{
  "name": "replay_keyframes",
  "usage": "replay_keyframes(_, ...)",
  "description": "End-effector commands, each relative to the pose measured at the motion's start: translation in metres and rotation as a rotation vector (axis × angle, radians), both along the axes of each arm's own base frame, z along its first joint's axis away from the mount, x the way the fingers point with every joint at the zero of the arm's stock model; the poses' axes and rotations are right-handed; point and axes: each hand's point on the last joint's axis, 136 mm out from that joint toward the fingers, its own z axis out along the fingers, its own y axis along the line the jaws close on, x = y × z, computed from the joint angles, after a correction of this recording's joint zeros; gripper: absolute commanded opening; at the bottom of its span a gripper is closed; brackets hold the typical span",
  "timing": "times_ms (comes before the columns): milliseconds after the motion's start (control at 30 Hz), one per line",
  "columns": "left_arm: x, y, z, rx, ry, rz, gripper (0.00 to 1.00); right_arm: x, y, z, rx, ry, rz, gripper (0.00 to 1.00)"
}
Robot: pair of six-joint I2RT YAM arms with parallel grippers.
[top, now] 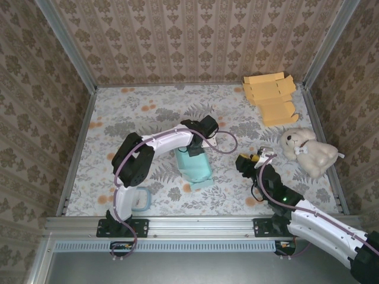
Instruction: Fold the paper box
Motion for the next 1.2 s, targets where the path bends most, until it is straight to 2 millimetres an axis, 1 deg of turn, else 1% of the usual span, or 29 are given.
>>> replay_keyframes(0,0.009,-0.001,-0.001,0.006,-0.019,0.01,0.19,0.002,-0.002,0.006,0.025,-0.025,-0.018,0.58)
replay_keyframes(33,0.01,-0.003,0.001,-0.008,-0.016,0.009,0.23,0.002,-0.002,0.005,0.023,-0.021,-0.019,0.58)
replay_keyframes(133,0.011,-0.003,0.005,-0.044,0.014,0.02,0.3,0.002,-0.002,0.002,0.019,-0.009,-0.02,0.58)
replay_keyframes(200,0.013,-0.002,0.007,-0.063,0.036,0.034,0.32,0.002,-0.001,0.0,0.013,0.003,-0.015,0.58)
replay_keyframes(267,0.017,0.001,0.007,-0.078,0.046,0.051,0.37,0.002,0.001,-0.002,0.008,0.015,-0.005,0.58)
replay_keyframes(433,0.018,0.002,0.006,-0.114,0.103,0.067,0.4,0.003,0.009,-0.007,0.01,0.039,0.025,0.58)
replay_keyframes(567,0.019,-0.003,-0.004,-0.089,0.118,0.052,0.41,0.005,0.014,-0.009,0.009,0.049,0.041,0.58)
replay_keyframes(700,0.024,-0.009,-0.016,-0.059,0.093,0.048,0.36,0.005,0.016,-0.013,0.003,0.062,0.05,0.57)
replay_keyframes(767,0.027,-0.009,-0.021,-0.042,0.072,0.049,0.28,0.005,0.016,-0.015,-0.003,0.064,0.047,0.57)
replay_keyframes(900,0.033,-0.007,-0.023,-0.023,0.029,0.056,0.08,0.005,0.014,-0.016,-0.008,0.063,0.043,0.56)
replay_keyframes(967,0.037,-0.005,-0.021,-0.016,0.001,0.061,0.02,0.005,0.014,-0.017,-0.014,0.065,0.041,0.55)
replay_keyframes(1000,0.04,-0.004,-0.019,-0.017,-0.013,0.065,0.0,0.006,0.014,-0.016,-0.013,0.063,0.039,0.55)
replay_keyframes(1100,0.044,-0.003,-0.01,-0.038,-0.065,0.083,0.0,0.006,0.014,-0.016,-0.014,0.069,0.038,0.55)
replay_keyframes(1167,0.049,-0.002,0.001,-0.076,-0.108,0.11,0.0,0.006,0.016,-0.015,-0.008,0.076,0.042,0.56)
